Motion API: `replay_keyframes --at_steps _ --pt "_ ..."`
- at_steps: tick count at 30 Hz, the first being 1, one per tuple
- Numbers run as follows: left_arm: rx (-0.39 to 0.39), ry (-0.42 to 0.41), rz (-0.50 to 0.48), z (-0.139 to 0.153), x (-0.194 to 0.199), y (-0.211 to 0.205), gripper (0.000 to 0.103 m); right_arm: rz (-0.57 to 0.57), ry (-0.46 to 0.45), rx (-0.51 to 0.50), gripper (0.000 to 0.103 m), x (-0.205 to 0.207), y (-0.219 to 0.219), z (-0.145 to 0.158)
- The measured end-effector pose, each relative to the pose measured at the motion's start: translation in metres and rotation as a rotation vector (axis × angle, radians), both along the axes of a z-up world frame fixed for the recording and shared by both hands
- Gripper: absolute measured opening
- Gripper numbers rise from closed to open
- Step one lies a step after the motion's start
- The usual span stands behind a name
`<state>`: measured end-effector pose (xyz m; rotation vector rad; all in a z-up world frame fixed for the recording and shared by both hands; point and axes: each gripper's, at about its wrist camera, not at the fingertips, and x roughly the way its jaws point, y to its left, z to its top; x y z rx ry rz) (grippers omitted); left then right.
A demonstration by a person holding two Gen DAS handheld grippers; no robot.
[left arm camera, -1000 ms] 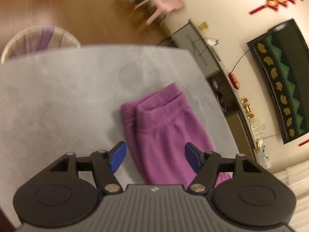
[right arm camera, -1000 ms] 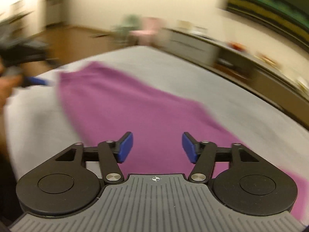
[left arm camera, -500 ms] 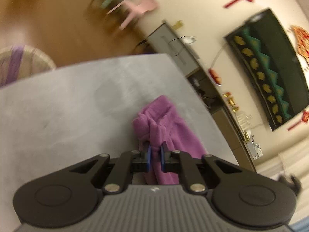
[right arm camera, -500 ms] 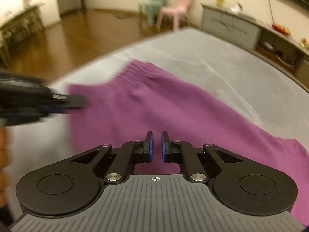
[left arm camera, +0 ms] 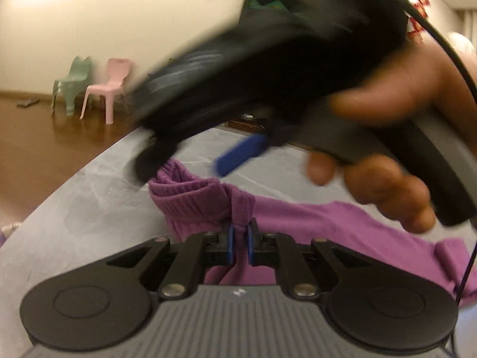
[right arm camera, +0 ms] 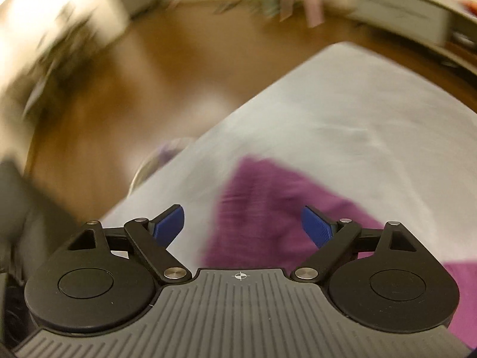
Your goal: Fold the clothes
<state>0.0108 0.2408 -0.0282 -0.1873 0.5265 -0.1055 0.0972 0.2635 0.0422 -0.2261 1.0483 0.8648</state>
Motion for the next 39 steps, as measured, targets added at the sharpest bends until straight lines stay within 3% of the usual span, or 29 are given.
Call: replay_keyframes --at_steps 2,3,4,5,8,12,16,19,24,26,28,31,33,36,39 --pt "0.008 0.000 -0.018 0.000 -0.002 -0.005 0.009 0.079 -0.013 -0.111 0.078 -0.010 0.024 -0.008" --pt "0.010 0.001 -0.024 0.000 -0.003 -0.007 0.009 0.090 -0.034 -0.157 0.068 -0.013 0.030 -0.011" --pt "0.009 0.002 -0.026 0.000 -0.004 -0.008 0.009 0.081 -0.064 -0.194 0.028 -0.014 0.030 -0.015" --pt "0.003 -0.001 -0.031 0.001 -0.005 -0.008 0.009 0.073 -0.095 -0.232 0.014 -0.015 0.031 -0.018" --pt "-0.042 -0.032 -0.077 0.007 -0.013 -0.010 0.009 -0.042 -0.152 -0.105 0.013 -0.024 -0.017 0.002" --pt "0.013 -0.032 -0.191 0.007 -0.016 -0.046 0.009 -0.260 -0.121 0.120 0.013 -0.046 -0.125 0.014" --pt "0.095 0.032 -0.258 -0.004 -0.013 -0.084 0.009 -0.481 0.043 0.281 0.013 -0.060 -0.212 -0.032" --pt "0.134 0.060 -0.302 -0.014 -0.019 -0.100 0.009 -0.590 0.132 0.362 0.013 -0.070 -0.241 -0.067" --pt "0.109 0.073 -0.369 -0.026 -0.025 -0.101 0.010 -0.651 0.102 0.416 0.013 -0.092 -0.255 -0.071" --pt "-0.001 0.080 -0.408 -0.022 -0.020 -0.085 0.017 -0.646 0.041 0.457 0.013 -0.102 -0.257 -0.053" --pt "-0.109 0.078 -0.429 -0.019 -0.016 -0.068 0.033 -0.659 -0.026 0.466 0.013 -0.115 -0.264 -0.040" --pt "-0.251 0.079 -0.433 -0.020 -0.010 -0.044 0.038 -0.707 -0.056 0.385 0.013 -0.126 -0.283 -0.041" --pt "-0.294 0.112 -0.401 -0.025 -0.002 -0.035 0.039 -0.736 -0.029 0.335 0.013 -0.126 -0.293 -0.055" --pt "-0.270 0.173 -0.291 -0.033 0.016 -0.026 0.042 -0.753 0.009 0.314 0.013 -0.127 -0.301 -0.075" --pt "-0.269 0.225 -0.170 -0.040 0.025 -0.012 0.042 -0.761 -0.012 0.318 0.013 -0.131 -0.299 -0.075"
